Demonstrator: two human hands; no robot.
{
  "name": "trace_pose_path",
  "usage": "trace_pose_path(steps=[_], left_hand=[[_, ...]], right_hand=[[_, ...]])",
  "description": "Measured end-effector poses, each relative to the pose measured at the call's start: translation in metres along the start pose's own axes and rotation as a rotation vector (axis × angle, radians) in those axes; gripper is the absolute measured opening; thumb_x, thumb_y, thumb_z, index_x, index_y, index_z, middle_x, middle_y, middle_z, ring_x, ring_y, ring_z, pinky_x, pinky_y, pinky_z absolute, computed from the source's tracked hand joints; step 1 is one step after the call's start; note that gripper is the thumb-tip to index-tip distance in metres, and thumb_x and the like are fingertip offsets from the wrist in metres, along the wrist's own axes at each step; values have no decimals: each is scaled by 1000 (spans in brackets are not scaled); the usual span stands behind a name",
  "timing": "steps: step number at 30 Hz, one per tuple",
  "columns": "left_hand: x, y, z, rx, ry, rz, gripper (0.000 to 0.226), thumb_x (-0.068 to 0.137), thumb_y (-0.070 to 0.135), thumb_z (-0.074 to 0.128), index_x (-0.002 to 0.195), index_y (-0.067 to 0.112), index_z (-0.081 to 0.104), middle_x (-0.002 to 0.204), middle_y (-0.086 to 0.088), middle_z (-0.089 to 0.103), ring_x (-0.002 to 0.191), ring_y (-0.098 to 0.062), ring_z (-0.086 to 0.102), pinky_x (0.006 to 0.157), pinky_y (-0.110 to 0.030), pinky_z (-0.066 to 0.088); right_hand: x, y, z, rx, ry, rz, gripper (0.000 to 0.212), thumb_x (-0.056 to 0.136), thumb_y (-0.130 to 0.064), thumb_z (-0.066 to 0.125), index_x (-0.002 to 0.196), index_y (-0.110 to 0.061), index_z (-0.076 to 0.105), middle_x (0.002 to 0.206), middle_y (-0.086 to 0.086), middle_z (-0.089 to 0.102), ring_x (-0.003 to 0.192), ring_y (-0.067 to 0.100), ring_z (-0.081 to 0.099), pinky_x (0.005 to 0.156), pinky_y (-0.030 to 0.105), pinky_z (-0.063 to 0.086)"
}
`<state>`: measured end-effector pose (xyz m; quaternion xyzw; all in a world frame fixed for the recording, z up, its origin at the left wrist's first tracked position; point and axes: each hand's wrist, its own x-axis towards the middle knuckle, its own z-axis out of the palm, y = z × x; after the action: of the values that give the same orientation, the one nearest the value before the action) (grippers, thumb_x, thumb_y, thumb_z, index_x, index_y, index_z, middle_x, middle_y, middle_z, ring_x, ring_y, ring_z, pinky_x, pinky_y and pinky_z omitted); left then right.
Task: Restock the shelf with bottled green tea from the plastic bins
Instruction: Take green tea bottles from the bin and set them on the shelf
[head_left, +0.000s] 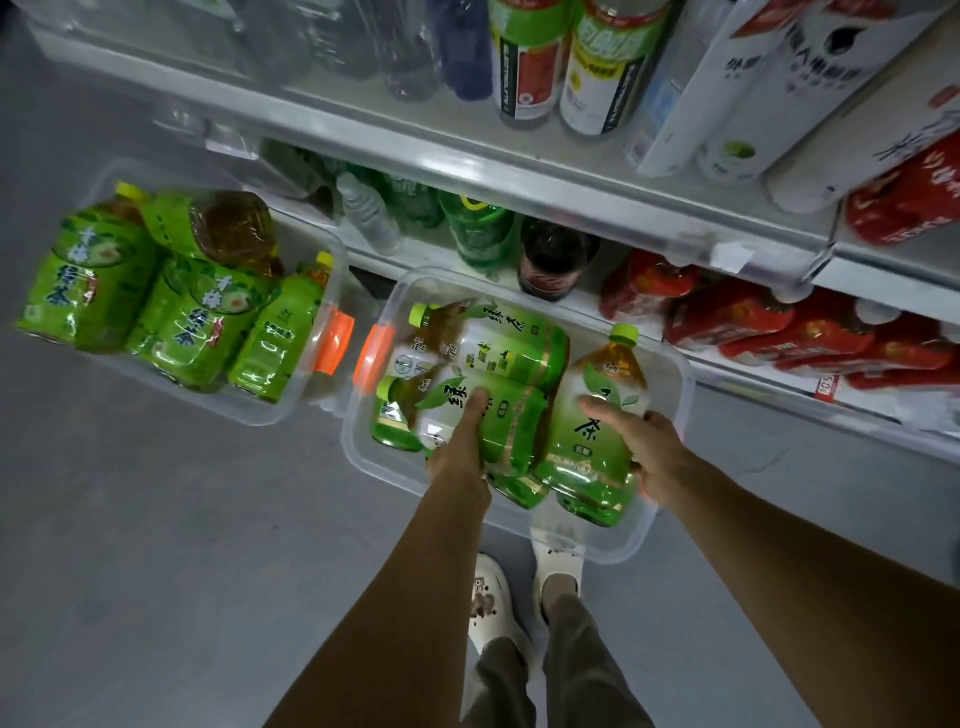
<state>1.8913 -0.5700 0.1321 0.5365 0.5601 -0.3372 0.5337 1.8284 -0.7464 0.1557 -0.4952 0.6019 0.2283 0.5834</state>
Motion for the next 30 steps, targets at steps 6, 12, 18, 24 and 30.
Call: trace_pose_path(steps=[6, 12, 18, 24, 30], left_hand=[[-22, 10, -13, 12, -82, 55, 90, 55, 46, 95, 129, 11, 59, 109, -11, 70, 81, -22, 68, 53, -26, 56], [-77, 12, -47, 17, -179, 163, 119, 25, 51, 99, 131, 17, 57, 121, -8, 69, 107, -27, 66, 83, -42, 60], [-164, 42, -83, 62, -445, 292, 95, 49, 58, 94, 131, 23, 63, 129, -6, 68, 119, -29, 65, 102, -51, 52], [-276, 86, -105, 12, -656, 475, 56, 79, 48, 66, 125, 17, 68, 121, -15, 72, 114, -33, 67, 101, -54, 50], [-359, 122, -129, -58, -759, 555, 44, 80, 46, 62, 104, 14, 80, 118, -18, 72, 106, -37, 70, 98, -55, 51]], right_hand=[[-16, 13, 14, 25, 118, -64, 88, 63, -41, 89, 127, -7, 38, 122, 10, 49, 105, 27, 50, 65, 33, 47], [-64, 12, -9, -4, 76, -119, 114, 36, -58, 92, 126, -8, 43, 120, 11, 57, 109, 33, 60, 93, 50, 53], [-137, -21, -39, 60, -137, -217, 108, 38, -54, 94, 129, -15, 53, 113, 8, 70, 96, 27, 71, 83, 44, 58], [-222, -81, -49, 177, -329, -311, 85, 52, -52, 87, 126, -16, 62, 111, 13, 73, 98, 32, 72, 94, 50, 53], [-311, -141, -48, 157, -470, -516, 57, 65, -44, 72, 110, -10, 69, 105, 20, 73, 93, 35, 71, 86, 47, 57]])
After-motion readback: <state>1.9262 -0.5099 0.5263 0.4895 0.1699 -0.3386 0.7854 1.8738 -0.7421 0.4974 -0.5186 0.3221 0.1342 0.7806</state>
